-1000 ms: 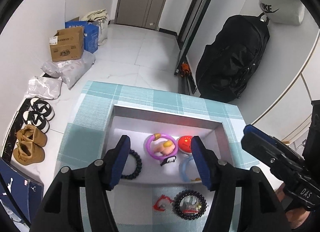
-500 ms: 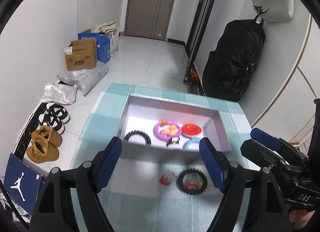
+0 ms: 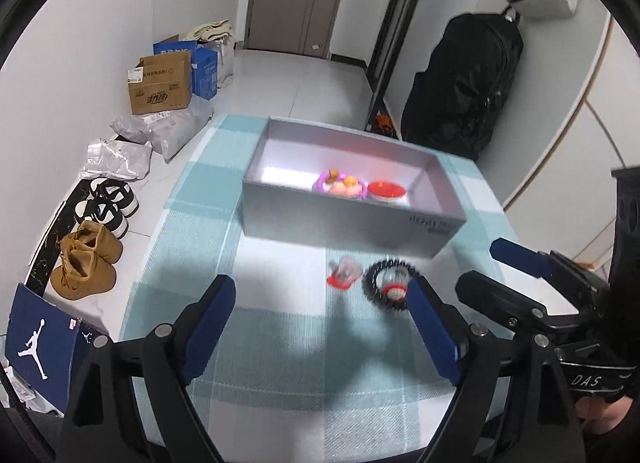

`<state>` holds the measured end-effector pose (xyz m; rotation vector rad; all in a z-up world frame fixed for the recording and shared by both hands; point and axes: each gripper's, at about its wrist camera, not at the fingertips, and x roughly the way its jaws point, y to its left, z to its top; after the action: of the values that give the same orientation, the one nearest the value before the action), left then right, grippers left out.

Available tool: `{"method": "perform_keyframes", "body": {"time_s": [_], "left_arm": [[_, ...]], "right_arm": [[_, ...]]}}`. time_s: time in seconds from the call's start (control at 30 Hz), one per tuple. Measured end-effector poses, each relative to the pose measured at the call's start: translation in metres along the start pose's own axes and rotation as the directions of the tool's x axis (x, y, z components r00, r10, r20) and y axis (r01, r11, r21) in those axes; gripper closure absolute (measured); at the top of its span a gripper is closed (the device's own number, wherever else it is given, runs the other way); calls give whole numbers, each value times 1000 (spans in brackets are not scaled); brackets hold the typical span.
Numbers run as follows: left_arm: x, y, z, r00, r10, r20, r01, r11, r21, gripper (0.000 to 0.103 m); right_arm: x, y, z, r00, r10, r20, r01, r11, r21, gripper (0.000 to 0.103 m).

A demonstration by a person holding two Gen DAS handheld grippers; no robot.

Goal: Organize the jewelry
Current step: 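Withdraw both grippers from the box toward the bracelet and pacifier, then lower the right gripper onto the black bead bracelet while the left lowers onto the clear pacifier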

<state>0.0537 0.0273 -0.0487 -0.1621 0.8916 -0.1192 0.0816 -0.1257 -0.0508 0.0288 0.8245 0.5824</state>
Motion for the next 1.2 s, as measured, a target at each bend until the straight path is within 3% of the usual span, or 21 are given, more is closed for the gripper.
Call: {"method": "perform_keyframes", "body": {"time_s": [0.2,0.57,0.77,1.03,1.2], "left_arm": [[2,11,-6,1000,3,-23,-3,1000,3,19],[-4,46,5,1000,6,-5,-7,988,-155,19],[0,51,5,1000,13,-21,-17,985,-172,19],[0,50,6,1000,18,-20,-21,987,-159,19],[1,52,7,999,19,-26,-23,986,-167,19]], "right_arm": [[14,-3,-9,998,-5,-58,6,1000,16,19],[44,2,-16,991,-14,-133,15,1000,7,19],[56,5,-12,991,-24,-133,24,1000,-6,21],[66,19,-14,989,-82,-119,70,992,-104,47],[69,29,-17,986,-115,-120,94,981,-167,52]]}}
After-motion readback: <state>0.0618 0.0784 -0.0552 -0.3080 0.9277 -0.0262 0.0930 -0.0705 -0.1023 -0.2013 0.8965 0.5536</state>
